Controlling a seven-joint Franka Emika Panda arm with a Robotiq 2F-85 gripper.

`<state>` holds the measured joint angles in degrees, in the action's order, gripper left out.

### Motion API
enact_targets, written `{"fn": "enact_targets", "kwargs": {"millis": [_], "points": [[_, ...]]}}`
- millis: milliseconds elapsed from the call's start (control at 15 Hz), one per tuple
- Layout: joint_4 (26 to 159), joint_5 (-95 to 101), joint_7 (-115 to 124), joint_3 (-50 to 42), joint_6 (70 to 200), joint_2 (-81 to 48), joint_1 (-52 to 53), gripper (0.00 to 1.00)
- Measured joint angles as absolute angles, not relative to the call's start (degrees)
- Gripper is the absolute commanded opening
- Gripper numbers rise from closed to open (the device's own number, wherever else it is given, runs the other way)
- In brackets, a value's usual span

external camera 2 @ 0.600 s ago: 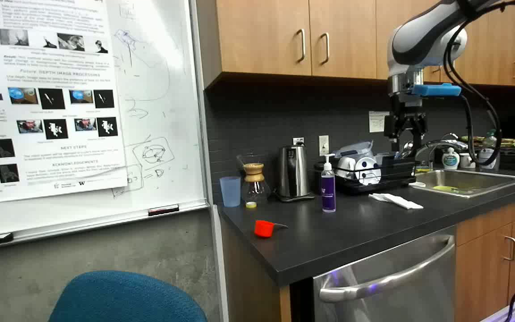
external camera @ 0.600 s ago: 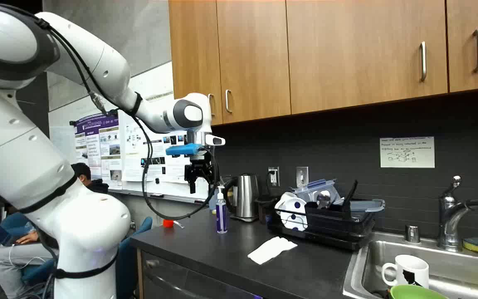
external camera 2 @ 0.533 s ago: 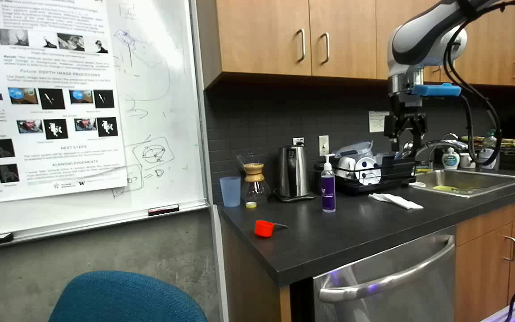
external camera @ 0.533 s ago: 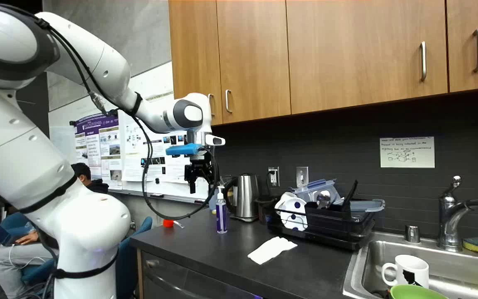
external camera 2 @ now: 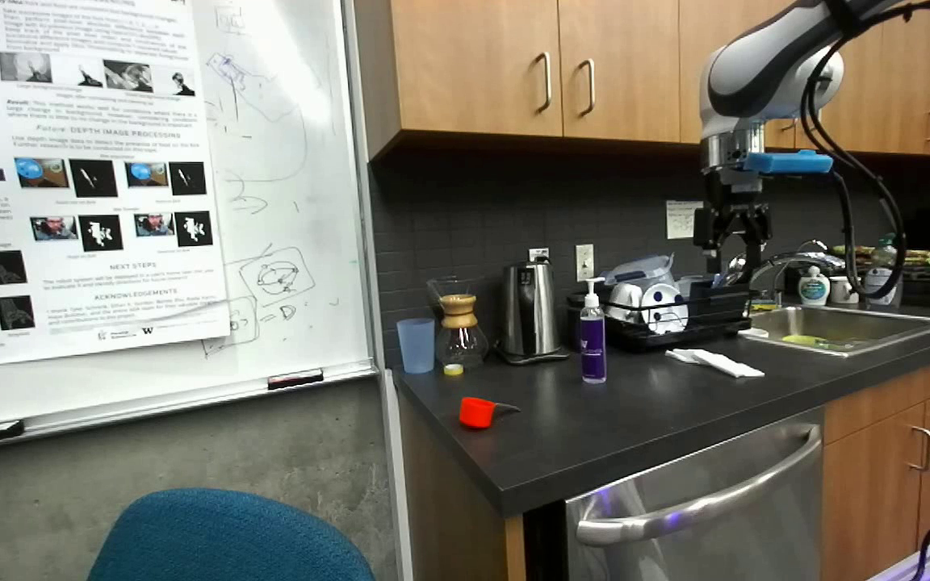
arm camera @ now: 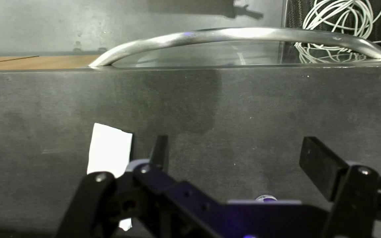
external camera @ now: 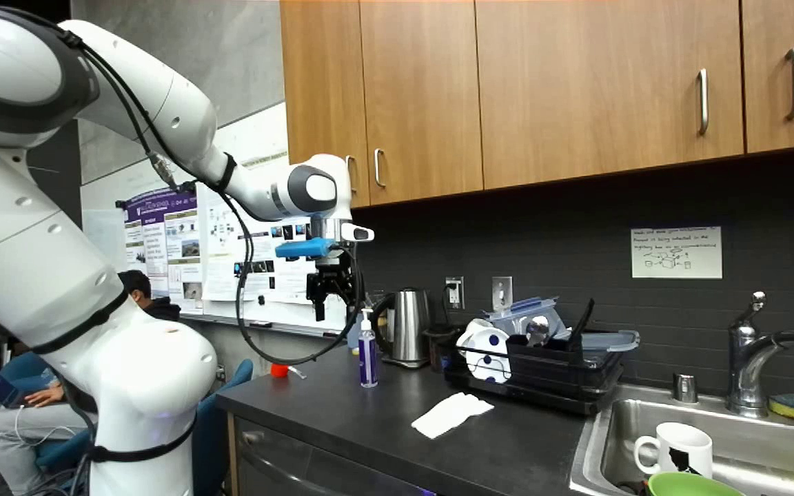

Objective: Press the bottle downwards and then move it forward to the left

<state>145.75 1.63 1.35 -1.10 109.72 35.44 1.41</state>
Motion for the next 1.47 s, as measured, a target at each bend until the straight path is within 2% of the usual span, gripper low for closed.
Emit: {"fn": "enact_targets", "kwargs": {"millis": [1000,1467], "points": [[145.79,1.63,1.36,-0.94,109.77,35.44,1.42,1.00],[147.05,-1.47,4.35,4.86,113.27,35.44,5.04,1.00]]}}
